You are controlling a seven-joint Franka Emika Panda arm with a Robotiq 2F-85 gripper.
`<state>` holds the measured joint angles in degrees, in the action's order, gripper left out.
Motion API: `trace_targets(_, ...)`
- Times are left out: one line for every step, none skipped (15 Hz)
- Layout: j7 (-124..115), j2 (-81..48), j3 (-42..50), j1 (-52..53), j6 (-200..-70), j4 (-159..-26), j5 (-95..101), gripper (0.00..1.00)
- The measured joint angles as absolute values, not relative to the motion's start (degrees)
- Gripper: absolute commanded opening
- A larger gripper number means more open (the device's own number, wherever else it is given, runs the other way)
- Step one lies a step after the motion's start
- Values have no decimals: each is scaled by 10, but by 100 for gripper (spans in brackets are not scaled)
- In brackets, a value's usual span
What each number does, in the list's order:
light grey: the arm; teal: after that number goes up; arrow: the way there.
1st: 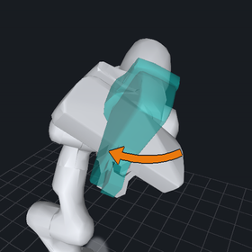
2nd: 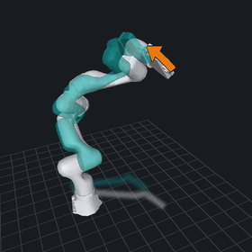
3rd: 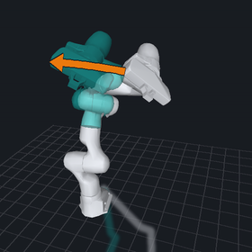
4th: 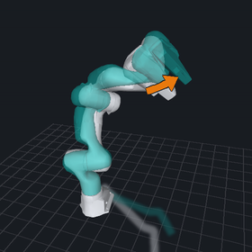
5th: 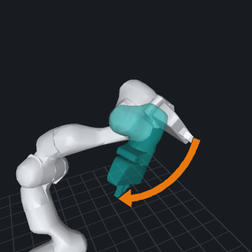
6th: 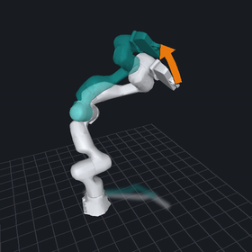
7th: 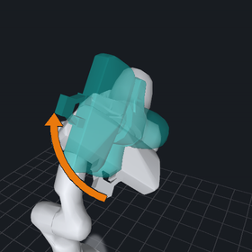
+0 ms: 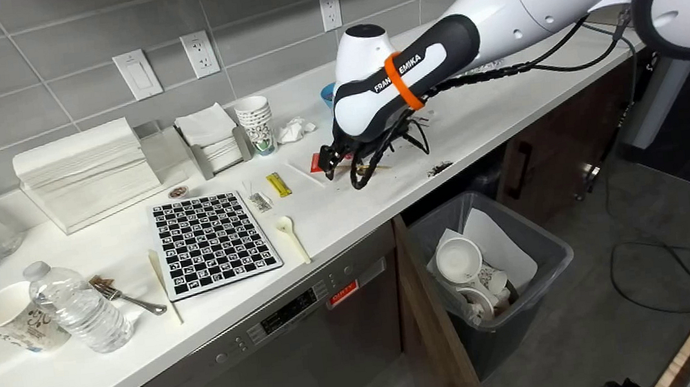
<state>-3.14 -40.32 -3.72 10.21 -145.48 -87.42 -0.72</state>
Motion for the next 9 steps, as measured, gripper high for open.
trace_targets(-21,-403,-36,107,-1456,-874,10,100)
trace_targets(-10,-402,-35,111,-1459,-874,28,100)
trace_targets(1,-402,-34,114,-1464,-874,45,100)
trace_targets(13,-402,-33,116,-1472,-874,62,100)
trace_targets(25,-402,-33,117,-1479,-874,75,100)
trace_targets(36,-402,-33,117,-1485,-874,84,100)
trace_targets(44,-402,-33,117,-1491,-874,89,100)
trace_targets(52,-402,-33,116,-1495,-874,92,97)
trace_targets(60,-402,-32,115,-1496,-873,94,95)
